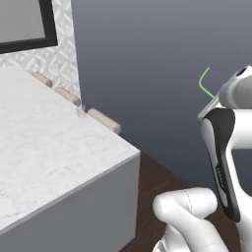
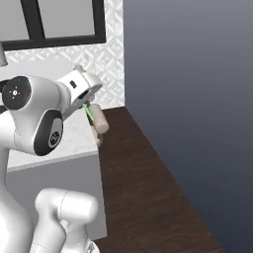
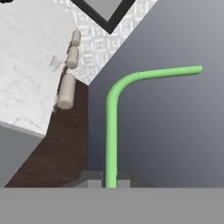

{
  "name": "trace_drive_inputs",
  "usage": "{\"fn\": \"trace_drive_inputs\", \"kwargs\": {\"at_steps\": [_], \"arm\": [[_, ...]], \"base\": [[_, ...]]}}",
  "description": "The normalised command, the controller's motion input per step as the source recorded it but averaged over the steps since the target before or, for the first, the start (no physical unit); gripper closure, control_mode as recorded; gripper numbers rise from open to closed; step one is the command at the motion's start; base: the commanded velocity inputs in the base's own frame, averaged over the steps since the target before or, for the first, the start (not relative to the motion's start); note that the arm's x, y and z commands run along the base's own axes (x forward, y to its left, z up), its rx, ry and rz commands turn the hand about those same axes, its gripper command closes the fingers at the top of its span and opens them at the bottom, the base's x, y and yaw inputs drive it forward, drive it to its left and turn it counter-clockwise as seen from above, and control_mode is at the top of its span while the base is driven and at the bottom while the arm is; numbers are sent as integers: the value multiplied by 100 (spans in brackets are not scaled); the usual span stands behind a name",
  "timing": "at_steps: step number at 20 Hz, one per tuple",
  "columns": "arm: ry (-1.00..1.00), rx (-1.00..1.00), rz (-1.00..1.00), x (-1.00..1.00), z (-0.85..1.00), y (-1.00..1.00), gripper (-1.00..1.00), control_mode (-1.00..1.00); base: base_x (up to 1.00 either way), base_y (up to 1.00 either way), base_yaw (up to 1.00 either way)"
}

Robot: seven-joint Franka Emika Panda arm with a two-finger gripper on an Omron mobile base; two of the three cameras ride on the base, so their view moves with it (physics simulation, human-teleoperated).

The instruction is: Take a straw from the drawer in front and place it inside the glass cup on the dining counter.

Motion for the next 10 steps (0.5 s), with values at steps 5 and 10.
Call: {"fn": "trace_drive_inputs", "kwargs": {"at_steps": [5,10], "arm": [[0,0,0,0,0,0,100,100],[0,0,0,0,0,0,100,100]], "base": [[71,-74,29],[73,-74,32]]}}
